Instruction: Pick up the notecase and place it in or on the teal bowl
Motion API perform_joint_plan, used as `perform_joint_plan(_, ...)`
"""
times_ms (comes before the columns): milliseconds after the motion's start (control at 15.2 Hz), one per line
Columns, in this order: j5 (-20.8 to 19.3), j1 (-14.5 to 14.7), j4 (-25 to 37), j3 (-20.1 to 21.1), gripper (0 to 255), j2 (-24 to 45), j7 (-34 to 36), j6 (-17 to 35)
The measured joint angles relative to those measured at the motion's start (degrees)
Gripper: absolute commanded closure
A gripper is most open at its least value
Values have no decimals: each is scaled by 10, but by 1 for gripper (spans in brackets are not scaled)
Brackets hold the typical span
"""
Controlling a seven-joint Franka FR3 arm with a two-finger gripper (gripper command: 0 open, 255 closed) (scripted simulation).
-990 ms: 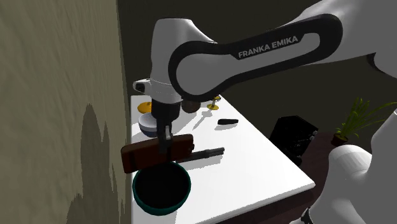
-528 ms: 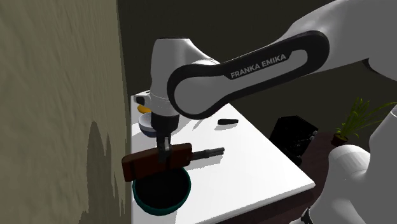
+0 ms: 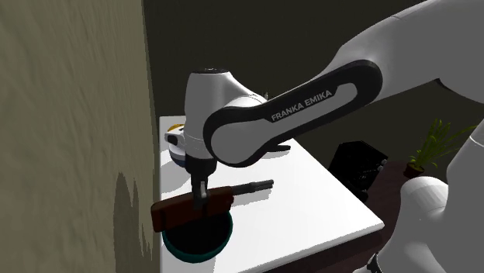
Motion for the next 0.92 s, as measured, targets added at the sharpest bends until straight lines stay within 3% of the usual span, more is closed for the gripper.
perform_joint_plan(396, 0, 0, -2, 0, 255, 4, -1, 7)
perform_joint_plan(462, 0, 0, -2, 0, 0, 4, -1, 7)
perform_joint_plan(924, 0, 0, 2, 0, 0, 0, -1, -1)
